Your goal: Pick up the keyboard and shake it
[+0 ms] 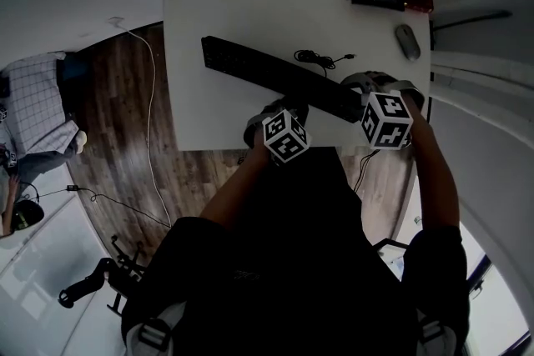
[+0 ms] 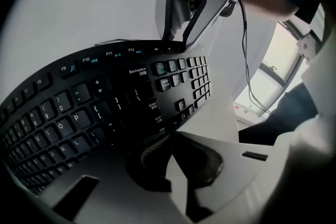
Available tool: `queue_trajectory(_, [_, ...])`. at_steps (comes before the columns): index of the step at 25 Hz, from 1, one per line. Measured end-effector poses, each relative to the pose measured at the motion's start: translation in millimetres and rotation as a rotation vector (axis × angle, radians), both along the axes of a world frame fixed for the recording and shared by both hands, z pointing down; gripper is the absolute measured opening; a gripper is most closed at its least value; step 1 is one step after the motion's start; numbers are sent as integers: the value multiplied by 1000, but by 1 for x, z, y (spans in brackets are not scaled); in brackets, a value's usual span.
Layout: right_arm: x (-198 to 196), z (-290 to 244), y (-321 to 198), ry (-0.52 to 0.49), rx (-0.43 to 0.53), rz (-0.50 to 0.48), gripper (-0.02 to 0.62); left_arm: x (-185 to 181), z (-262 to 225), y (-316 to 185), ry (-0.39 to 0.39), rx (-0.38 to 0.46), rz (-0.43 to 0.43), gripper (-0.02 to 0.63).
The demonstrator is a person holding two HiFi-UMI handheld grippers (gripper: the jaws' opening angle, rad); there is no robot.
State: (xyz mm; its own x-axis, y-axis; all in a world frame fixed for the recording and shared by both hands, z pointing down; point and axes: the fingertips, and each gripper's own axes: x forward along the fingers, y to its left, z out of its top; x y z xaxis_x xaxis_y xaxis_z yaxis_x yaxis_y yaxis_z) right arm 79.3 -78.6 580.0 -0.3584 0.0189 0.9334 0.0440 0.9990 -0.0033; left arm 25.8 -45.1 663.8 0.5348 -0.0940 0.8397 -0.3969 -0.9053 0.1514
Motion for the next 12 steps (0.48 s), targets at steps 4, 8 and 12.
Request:
queue_trajectory(4, [-2, 1, 4, 10, 17, -7, 101, -7, -41, -2, 45, 90, 60, 3])
queue_trajectory(8, [-8, -1, 7, 6, 33, -18, 98, -37, -106, -30, 44, 283, 153, 3])
queue_trajectory(12, [-10, 1, 7, 6, 51, -31, 95, -70, -123, -67, -133, 327, 415, 165])
